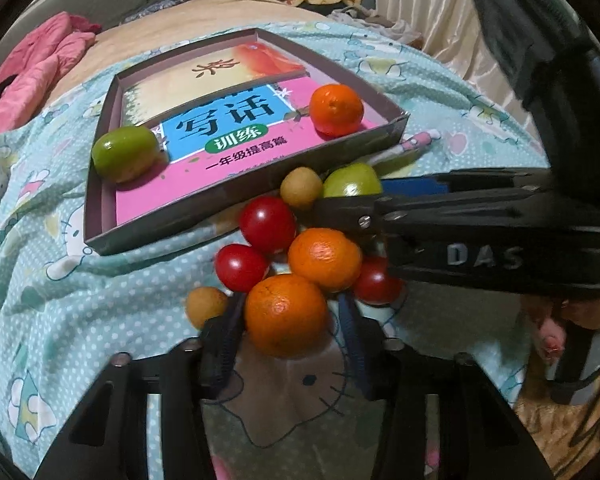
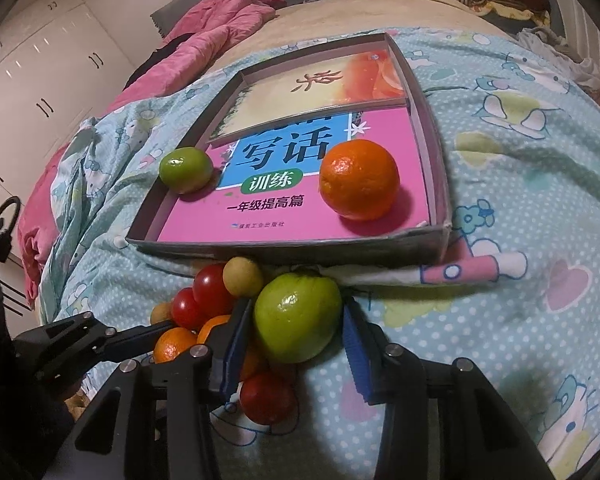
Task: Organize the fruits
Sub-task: 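Grasp an orange with the left tool while the right tool grasps a green lime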
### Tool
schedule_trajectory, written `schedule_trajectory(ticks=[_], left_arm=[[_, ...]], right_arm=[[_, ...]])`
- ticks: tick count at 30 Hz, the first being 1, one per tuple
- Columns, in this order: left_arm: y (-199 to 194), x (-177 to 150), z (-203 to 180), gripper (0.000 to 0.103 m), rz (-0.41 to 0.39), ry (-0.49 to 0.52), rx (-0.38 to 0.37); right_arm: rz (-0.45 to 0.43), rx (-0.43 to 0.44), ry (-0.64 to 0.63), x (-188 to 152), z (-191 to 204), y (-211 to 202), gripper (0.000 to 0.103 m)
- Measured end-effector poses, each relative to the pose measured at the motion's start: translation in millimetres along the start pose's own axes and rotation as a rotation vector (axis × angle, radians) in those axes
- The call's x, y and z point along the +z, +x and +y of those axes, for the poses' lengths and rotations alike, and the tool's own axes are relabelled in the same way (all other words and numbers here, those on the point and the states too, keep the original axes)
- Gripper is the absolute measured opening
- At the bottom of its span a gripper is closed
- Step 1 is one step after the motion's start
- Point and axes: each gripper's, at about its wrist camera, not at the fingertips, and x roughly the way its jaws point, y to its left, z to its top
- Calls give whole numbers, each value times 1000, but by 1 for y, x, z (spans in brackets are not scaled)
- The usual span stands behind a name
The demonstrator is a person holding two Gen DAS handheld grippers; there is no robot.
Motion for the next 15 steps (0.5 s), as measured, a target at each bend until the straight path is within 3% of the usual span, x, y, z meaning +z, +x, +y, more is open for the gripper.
schedule_trajectory(ticks=[6,15], left_arm=[[-3,0,10,40,1,-46,-79],[-22,0,17,40,-51,-93,-119]], right_arm=[[-28,4,23,-2,-6,-13,44],[-89,1,66,-3,-20,-32,44]])
